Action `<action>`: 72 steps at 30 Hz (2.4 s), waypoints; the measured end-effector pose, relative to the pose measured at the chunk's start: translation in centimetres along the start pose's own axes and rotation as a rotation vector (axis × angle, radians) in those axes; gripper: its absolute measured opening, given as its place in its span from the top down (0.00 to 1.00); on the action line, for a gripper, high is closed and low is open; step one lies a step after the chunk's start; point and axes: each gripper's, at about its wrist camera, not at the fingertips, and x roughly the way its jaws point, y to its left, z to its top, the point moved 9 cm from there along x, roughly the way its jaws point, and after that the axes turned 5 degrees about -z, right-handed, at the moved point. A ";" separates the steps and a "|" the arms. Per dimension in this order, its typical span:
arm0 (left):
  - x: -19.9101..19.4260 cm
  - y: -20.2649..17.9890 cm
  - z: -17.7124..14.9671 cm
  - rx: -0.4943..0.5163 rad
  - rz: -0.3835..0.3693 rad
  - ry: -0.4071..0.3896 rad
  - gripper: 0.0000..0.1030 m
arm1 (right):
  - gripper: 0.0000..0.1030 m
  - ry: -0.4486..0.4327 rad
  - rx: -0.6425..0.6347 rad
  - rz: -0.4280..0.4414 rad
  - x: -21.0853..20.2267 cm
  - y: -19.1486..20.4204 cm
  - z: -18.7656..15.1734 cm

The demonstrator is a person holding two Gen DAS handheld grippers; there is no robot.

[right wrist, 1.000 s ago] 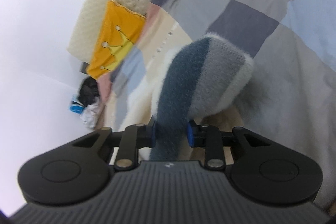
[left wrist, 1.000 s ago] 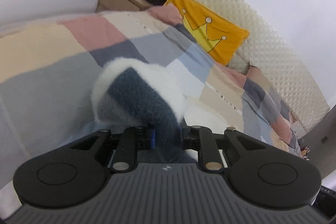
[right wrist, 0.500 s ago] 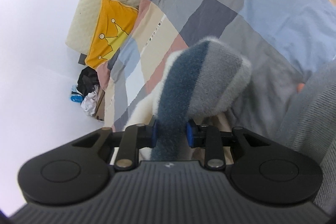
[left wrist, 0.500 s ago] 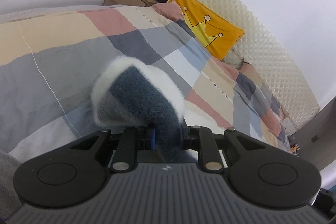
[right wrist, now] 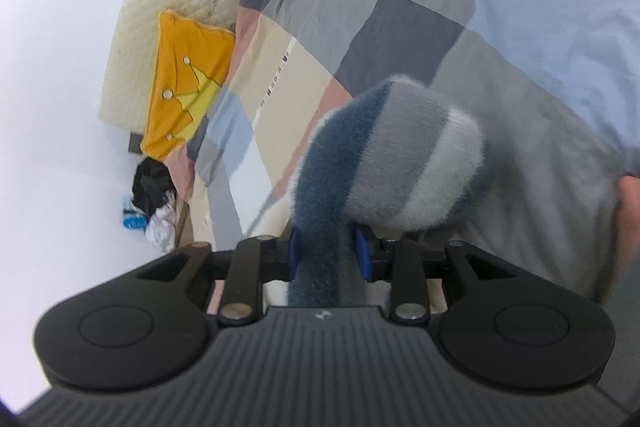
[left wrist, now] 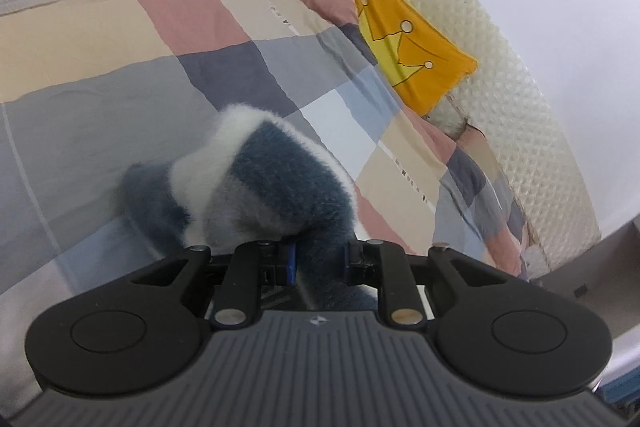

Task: Fold large clothes
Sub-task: 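Lift the striped edge with both tools and fold it over the sweater, then open both tools and smooth the folded striped edge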

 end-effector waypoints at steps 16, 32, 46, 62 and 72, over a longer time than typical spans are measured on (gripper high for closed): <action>13.9 2.7 4.3 -0.020 0.008 0.052 0.77 | 0.70 -0.088 0.025 -0.021 10.4 0.8 4.5; 18.8 4.0 5.2 0.005 -0.024 0.084 0.74 | 0.74 -0.114 -0.146 -0.023 14.3 1.8 6.1; 15.1 -4.0 2.4 0.442 -0.182 0.063 0.27 | 0.31 -0.114 -0.488 0.165 10.4 7.1 3.0; 22.2 -4.4 3.0 0.685 0.028 0.088 0.29 | 0.37 -0.113 -1.003 -0.077 16.6 9.8 1.1; 26.5 0.7 4.8 0.568 0.091 0.170 0.29 | 0.37 -0.059 -1.020 -0.124 20.9 8.0 1.5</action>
